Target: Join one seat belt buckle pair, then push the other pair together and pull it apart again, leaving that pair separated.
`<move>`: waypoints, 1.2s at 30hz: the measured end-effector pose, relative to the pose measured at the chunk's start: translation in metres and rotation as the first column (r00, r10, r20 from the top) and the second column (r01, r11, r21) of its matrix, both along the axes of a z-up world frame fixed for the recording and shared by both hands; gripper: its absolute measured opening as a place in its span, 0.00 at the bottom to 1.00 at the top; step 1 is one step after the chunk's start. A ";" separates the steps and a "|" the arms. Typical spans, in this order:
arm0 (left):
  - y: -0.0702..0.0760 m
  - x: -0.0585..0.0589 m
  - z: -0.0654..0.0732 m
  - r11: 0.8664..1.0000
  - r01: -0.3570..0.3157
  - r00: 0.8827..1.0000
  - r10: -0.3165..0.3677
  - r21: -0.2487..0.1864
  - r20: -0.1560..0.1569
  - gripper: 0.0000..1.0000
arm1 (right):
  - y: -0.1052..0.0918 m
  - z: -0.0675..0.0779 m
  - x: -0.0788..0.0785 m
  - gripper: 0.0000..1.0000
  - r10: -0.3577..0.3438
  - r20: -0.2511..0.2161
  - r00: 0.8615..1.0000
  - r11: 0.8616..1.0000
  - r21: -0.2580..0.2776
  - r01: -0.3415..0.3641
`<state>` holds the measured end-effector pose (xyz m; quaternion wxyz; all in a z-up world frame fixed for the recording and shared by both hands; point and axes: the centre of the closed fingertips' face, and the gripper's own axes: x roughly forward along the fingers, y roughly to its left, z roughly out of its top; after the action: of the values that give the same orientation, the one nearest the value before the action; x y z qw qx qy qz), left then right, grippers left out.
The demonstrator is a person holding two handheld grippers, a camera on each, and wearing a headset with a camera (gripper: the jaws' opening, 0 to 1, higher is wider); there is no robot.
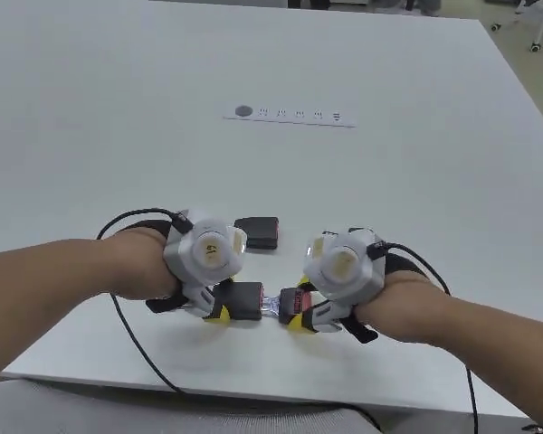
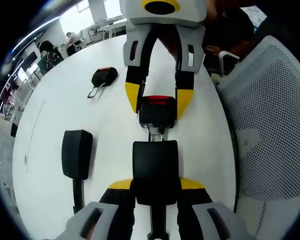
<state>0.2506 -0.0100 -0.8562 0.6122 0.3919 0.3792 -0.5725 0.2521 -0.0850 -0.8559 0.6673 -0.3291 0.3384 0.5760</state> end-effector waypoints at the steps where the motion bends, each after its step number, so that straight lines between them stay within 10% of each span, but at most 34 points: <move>1: 0.000 0.000 0.000 1.000 0.000 1.000 0.000 -0.002 0.000 0.32 | 0.000 0.000 0.000 0.33 0.001 -0.001 1.000 1.000 0.000 -0.001; 36: 0.000 -0.003 -0.002 1.000 0.008 1.000 -0.008 0.016 -0.028 0.32 | 0.019 0.002 0.001 0.32 0.011 0.003 1.000 0.999 -0.036 -0.011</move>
<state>0.2471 -0.0097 -0.8581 0.6014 0.3902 0.3908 -0.5773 0.2531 -0.0655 -0.8542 0.6586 -0.3438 0.3458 0.5732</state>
